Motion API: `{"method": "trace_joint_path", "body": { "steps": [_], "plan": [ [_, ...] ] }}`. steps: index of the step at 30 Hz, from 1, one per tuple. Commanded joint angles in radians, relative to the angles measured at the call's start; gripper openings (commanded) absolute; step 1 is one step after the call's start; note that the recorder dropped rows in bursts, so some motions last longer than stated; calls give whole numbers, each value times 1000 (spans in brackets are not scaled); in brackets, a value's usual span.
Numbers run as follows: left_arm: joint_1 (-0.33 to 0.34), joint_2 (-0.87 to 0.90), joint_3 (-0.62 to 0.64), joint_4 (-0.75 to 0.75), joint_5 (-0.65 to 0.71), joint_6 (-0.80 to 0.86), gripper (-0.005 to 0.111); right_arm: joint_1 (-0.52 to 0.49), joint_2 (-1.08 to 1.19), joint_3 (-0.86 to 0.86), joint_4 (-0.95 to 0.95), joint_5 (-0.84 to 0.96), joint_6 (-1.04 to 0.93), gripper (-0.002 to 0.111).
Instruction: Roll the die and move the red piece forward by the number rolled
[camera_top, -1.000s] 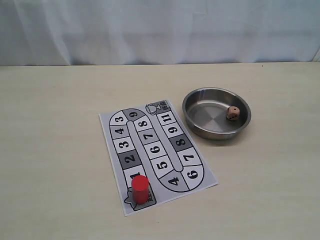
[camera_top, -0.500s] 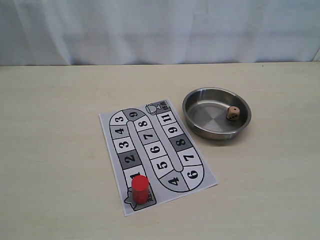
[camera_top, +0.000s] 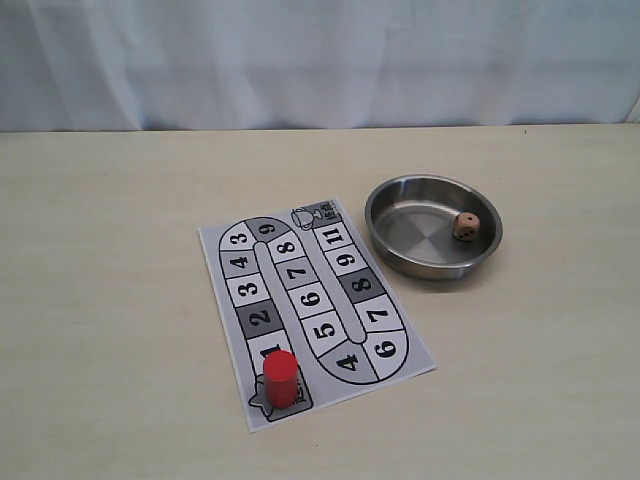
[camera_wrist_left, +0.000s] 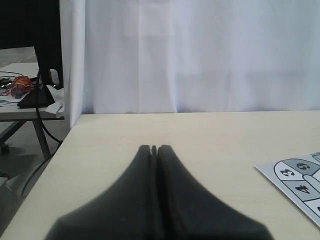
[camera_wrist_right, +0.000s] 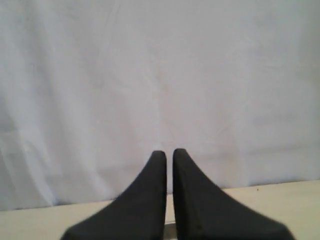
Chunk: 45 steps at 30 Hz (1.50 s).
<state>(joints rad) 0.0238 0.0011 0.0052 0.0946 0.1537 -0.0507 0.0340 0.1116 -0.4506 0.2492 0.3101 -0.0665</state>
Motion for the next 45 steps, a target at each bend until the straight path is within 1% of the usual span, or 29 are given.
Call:
{"method": "trace_joint_path", "body": {
  "steps": [1, 8, 16, 18, 21, 24, 26, 28, 32, 37, 39, 43, 45],
  "plan": [
    [0, -1, -5, -1, -9, -2, 0, -7, 162, -112, -107, 81, 0, 4],
    [0, -1, -5, -1, -9, -2, 0, -7, 444, -220, -190, 81, 0, 4],
    [0, -1, -5, -1, -9, -2, 0, -7, 747, -303, -190, 84, 0, 5],
    [0, -1, -5, -1, -9, -2, 0, -7, 823, -326, -190, 84, -40, 12],
    [0, -1, -5, -1, -12, -2, 0, -7, 923, -368, -144, 98, -144, 31],
    [0, -1, -5, -1, -12, -2, 0, -7, 1027, -436, -75, 161, -238, 47],
    [0, -1, -5, -1, -12, -2, 0, -7, 1106, -492, -41, 224, -279, 53],
    [0, -1, -5, -1, -12, -2, 0, -7, 1177, -545, -25, 281, -324, 54],
    [0, -1, -5, -1, -12, -2, 0, -7, 1325, -650, -25, 368, -355, 54],
    [0, -1, -5, -1, -12, -2, 0, 34, 1466, -756, -27, 407, -541, 54],
    [0, -1, -5, -1, -12, -2, 0, 52, 1523, -801, -29, 418, -548, 55],
    [0, -1, -5, -1, -12, -2, 0, 74, 1650, -925, -36, 500, -560, 67],
    [0, -1, -5, -1, -12, -2, 0, 74, 1702, -988, -38, 558, -569, 69]
  ]
}}
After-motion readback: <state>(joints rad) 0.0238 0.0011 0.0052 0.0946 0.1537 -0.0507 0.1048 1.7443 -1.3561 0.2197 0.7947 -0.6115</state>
